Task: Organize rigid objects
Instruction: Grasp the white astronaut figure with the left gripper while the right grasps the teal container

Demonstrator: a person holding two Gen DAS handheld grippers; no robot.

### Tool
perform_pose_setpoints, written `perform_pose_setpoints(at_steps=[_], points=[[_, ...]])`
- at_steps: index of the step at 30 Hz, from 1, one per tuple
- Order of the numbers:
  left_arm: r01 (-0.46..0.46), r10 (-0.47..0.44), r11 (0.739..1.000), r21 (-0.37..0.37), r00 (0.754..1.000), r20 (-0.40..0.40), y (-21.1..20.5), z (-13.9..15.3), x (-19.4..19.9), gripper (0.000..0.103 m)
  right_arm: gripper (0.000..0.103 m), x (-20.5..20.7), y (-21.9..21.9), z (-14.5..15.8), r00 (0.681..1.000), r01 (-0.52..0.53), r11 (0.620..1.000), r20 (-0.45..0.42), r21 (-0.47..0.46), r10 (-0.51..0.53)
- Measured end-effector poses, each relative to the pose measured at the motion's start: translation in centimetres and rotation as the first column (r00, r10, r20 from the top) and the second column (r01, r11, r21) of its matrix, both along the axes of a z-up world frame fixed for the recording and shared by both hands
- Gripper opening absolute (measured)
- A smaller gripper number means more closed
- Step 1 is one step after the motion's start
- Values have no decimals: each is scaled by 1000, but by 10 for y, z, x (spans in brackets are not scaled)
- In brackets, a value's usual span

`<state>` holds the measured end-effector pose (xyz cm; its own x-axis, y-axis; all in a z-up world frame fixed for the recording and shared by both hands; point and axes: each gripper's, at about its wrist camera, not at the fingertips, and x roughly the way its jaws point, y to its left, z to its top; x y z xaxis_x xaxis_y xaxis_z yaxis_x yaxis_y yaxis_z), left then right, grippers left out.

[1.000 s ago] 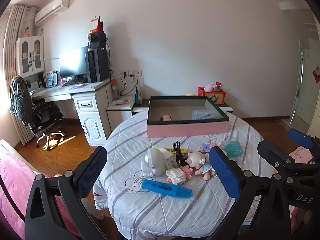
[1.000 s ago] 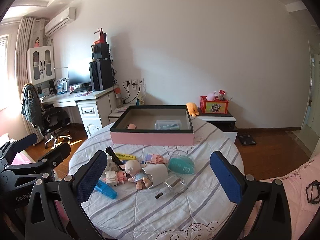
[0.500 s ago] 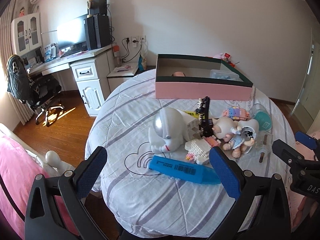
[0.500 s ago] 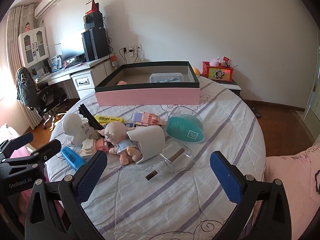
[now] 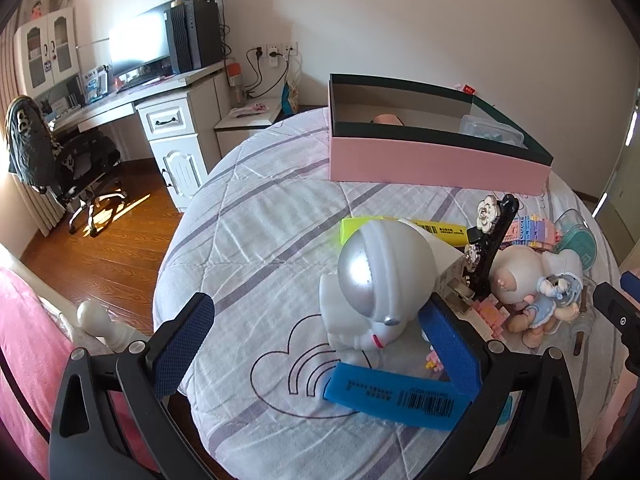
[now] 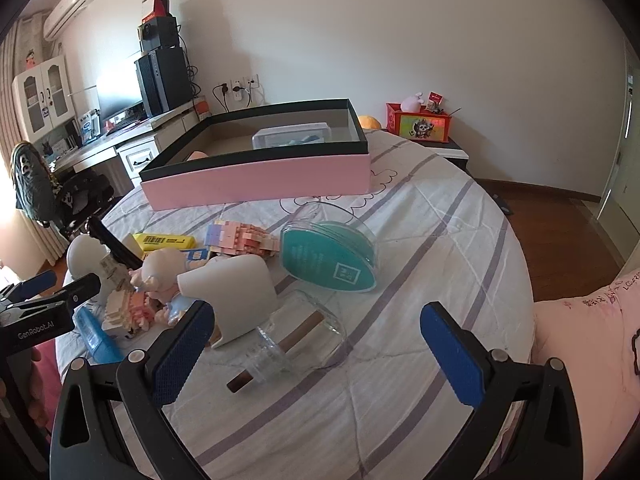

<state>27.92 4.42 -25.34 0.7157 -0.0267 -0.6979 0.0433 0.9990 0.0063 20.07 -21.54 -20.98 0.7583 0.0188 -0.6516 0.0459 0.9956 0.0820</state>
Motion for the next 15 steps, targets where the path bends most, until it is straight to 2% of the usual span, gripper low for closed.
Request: perform_pose_setpoints(at_steps=[4, 6, 7, 8, 12, 15], points=[[7, -7, 1000, -11, 1000, -2, -3, -3, 14, 101, 103, 11, -8, -3, 1000, 18, 1000, -9, 0, -18], [31, -31, 999, -31, 1000, 5, -2, -3, 17, 85, 103, 17, -12, -4, 1000, 24, 1000, -14, 4, -24], [51, -51, 997, -51, 999, 2, -3, -3, 19, 67, 103, 20, -14, -5, 1000, 26, 1000, -15, 6, -26], [65, -65, 996, -63, 998, -8, -4, -5, 21, 53, 103, 24, -15, -6, 999, 27, 1000, -18, 6, -26], [85, -85, 996, -7, 996, 6, -13, -4, 20, 53, 103, 36, -18, -5, 999, 32, 999, -22, 22, -31], [83, -83, 996, -11, 996, 13, -12, -1, 19, 53, 103, 50, -24, -5, 999, 33, 999, -27, 41, -32]])
